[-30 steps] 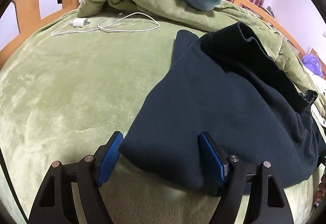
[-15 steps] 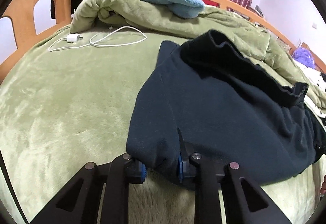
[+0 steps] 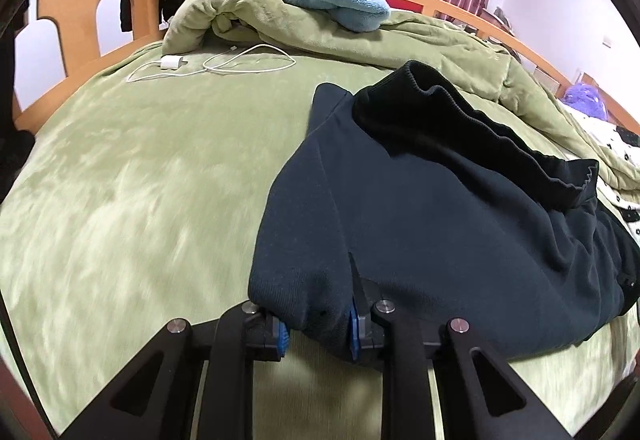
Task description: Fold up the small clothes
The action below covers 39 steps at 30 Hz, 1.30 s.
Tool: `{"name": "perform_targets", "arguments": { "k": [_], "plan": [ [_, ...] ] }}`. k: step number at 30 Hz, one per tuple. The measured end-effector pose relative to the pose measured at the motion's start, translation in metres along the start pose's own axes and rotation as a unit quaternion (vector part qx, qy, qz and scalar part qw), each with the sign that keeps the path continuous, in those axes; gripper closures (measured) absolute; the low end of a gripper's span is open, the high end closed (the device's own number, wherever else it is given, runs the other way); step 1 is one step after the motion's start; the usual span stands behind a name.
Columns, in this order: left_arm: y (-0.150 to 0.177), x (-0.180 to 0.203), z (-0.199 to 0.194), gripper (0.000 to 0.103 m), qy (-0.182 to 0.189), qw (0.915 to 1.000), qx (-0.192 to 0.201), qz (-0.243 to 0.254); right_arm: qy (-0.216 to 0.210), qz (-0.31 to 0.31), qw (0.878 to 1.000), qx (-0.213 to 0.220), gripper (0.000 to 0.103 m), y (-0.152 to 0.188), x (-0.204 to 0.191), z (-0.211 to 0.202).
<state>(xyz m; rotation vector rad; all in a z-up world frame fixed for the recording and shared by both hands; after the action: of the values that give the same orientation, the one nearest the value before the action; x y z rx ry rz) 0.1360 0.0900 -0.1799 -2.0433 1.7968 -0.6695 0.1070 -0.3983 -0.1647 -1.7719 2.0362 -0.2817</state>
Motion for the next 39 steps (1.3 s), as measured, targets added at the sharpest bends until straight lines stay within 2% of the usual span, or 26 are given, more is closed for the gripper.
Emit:
{"name": "perform_targets", "arguments": {
  "k": [7, 10, 12, 14, 18, 20, 22, 26, 29, 34, 36, 39],
  "plan": [
    [0.038, 0.000, -0.027, 0.082, 0.000, 1.0000, -0.002, 0.008, 0.009, -0.003, 1.000, -0.006, 0.082, 0.042, 0.007, -0.021],
    [0.039, 0.002, -0.029, 0.078, -0.006, 0.9999, -0.005, 0.008, 0.023, -0.010, 1.000, -0.005, 0.080, 0.050, 0.005, -0.024],
    [0.037, 0.000, -0.029, 0.077, -0.005, 0.9999, -0.012, -0.001, 0.032, -0.013, 0.999, -0.004, 0.076, 0.049, 0.004, -0.023],
    [0.038, -0.002, -0.031, 0.070, -0.007, 0.9998, -0.014, -0.009, 0.043, -0.014, 0.999, -0.005, 0.069, 0.050, 0.006, -0.024],
    [0.041, -0.002, -0.040, 0.049, -0.019, 0.9997, -0.009, -0.011, 0.049, -0.012, 0.999, 0.014, 0.068, 0.048, 0.008, -0.035],
    [0.039, 0.001, -0.048, 0.042, -0.019, 0.9998, 0.001, -0.010, 0.046, -0.010, 0.998, 0.032, 0.067, 0.042, 0.007, -0.045],
    [0.032, 0.004, -0.056, 0.038, -0.022, 0.9996, 0.015, -0.011, 0.042, -0.013, 0.998, 0.047, 0.060, 0.034, 0.006, -0.053],
    [0.011, 0.013, -0.062, 0.036, -0.016, 0.9995, 0.025, -0.011, 0.045, -0.029, 0.996, 0.067, 0.057, 0.009, -0.001, -0.064],
    [-0.007, 0.026, -0.058, 0.036, -0.012, 0.9995, 0.028, 0.000, 0.032, -0.033, 0.996, 0.077, 0.048, -0.015, -0.010, -0.062],
    [-0.031, 0.048, -0.032, 0.036, -0.015, 0.9993, 0.013, 0.032, 0.016, -0.037, 0.996, 0.075, 0.041, -0.046, -0.020, -0.041],
    [-0.039, 0.055, -0.015, 0.036, -0.024, 0.9984, 0.000, 0.051, 0.020, -0.038, 0.997, 0.069, 0.037, -0.059, -0.021, -0.029],
    [-0.051, 0.059, 0.004, 0.036, -0.025, 0.9975, -0.009, 0.065, 0.030, -0.042, 0.997, 0.066, 0.037, -0.072, -0.021, -0.013]
  ]
}}
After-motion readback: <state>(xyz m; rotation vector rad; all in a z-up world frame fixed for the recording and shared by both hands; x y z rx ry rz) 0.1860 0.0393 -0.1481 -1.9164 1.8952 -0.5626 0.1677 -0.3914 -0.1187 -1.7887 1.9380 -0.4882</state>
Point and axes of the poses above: each gripper's, at about its wrist camera, not at the fingertips, and z roughly the way its jaws point, x to its right, y to its underside, the point moved 3 cm from there along z, roughly the way its jaws point, and after that the axes turned 9 degrees about -x, right-handed, at the moved point
